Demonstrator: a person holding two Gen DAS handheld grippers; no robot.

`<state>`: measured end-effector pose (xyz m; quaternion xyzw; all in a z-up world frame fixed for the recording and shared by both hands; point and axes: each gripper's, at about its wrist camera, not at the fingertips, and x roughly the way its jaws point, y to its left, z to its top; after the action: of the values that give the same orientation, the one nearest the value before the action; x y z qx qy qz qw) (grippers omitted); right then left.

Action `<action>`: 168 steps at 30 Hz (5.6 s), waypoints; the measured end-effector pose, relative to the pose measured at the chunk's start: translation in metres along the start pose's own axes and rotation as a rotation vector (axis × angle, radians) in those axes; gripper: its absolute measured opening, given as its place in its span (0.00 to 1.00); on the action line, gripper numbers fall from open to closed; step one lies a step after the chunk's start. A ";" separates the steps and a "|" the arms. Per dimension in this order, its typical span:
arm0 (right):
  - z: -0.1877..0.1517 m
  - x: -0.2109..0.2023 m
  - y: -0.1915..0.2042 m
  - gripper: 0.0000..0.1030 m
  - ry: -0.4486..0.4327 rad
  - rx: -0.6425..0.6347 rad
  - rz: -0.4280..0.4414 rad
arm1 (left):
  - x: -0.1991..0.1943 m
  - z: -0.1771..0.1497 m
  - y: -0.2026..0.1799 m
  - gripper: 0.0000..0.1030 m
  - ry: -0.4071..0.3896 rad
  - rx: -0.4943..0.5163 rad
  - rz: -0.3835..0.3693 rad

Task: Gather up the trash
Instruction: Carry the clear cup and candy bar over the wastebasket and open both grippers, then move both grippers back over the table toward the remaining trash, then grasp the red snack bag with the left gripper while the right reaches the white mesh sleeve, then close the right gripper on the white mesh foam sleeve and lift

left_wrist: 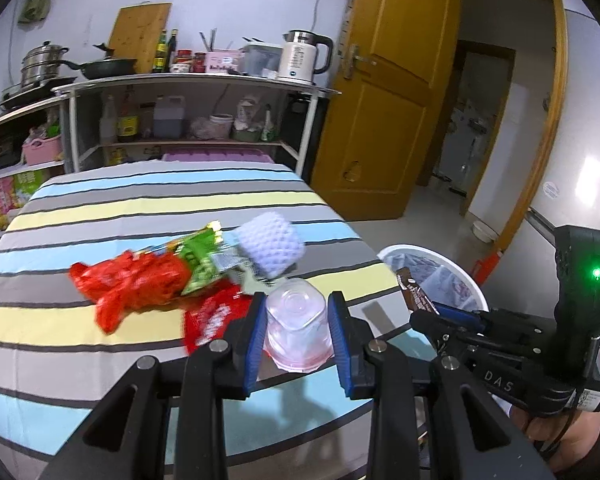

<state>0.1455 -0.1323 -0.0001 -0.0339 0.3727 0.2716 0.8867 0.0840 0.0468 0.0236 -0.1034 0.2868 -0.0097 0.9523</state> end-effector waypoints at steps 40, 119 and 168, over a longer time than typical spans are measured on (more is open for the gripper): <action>-0.017 -0.004 -0.166 0.19 0.000 0.256 -0.163 | 0.131 0.033 -0.151 0.31 0.135 0.184 -0.211; 0.002 -0.001 0.012 0.42 -0.027 -0.078 0.110 | 0.022 -0.025 0.053 0.45 0.059 -0.084 0.174; 0.073 0.114 0.046 0.19 0.054 -0.195 0.114 | 0.047 -0.023 0.069 0.13 0.164 -0.135 0.111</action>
<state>0.2343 -0.0222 -0.0185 -0.1063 0.3696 0.3555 0.8519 0.1080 0.1059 -0.0349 -0.1499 0.3689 0.0539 0.9157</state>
